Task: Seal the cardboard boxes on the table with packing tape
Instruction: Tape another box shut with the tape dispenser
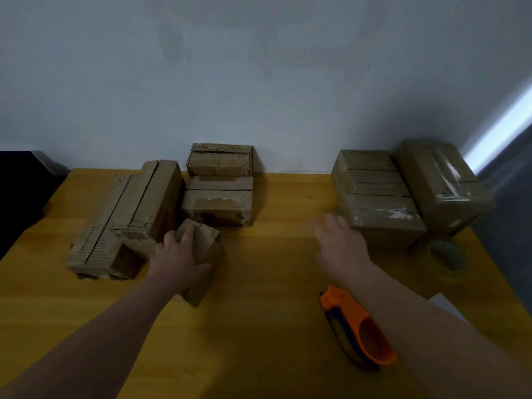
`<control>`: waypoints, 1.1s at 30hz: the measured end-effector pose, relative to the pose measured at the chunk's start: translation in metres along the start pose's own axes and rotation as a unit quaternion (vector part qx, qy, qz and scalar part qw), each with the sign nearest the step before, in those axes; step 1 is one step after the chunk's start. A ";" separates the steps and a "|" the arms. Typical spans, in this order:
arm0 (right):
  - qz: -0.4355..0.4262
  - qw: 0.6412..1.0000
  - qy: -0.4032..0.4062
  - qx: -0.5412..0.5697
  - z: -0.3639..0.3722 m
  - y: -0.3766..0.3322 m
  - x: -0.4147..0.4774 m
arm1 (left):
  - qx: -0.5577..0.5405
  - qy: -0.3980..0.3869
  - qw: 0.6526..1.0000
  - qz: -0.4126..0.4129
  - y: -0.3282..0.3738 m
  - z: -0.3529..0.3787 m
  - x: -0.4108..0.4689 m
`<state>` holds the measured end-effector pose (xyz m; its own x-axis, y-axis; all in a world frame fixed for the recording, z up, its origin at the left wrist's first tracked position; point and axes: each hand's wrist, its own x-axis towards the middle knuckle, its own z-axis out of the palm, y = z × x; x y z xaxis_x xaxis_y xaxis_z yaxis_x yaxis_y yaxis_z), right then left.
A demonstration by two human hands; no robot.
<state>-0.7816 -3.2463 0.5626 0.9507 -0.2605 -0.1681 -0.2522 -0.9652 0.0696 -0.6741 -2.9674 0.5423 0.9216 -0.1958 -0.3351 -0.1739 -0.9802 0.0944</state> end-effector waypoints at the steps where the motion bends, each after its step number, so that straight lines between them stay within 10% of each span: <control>1: 0.002 1.000 -0.001 0.012 0.003 0.000 -0.010 | -0.003 -0.002 1.000 0.001 0.001 0.001 -0.005; 24: 0.175 0.966 -0.117 0.149 0.074 0.012 -0.143 | 0.077 -0.078 0.938 0.329 0.069 0.060 -0.149; 33: 0.202 0.935 0.048 0.288 0.055 0.023 -0.143 | 0.103 -0.047 0.943 0.314 0.050 0.068 -0.150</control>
<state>-0.9328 -3.2326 0.5345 0.7611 -0.6305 -0.1522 -0.6241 -0.6482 -0.4362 -0.8448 -2.9888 0.5338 0.5815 -0.7313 -0.3566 -0.7476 -0.6532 0.1204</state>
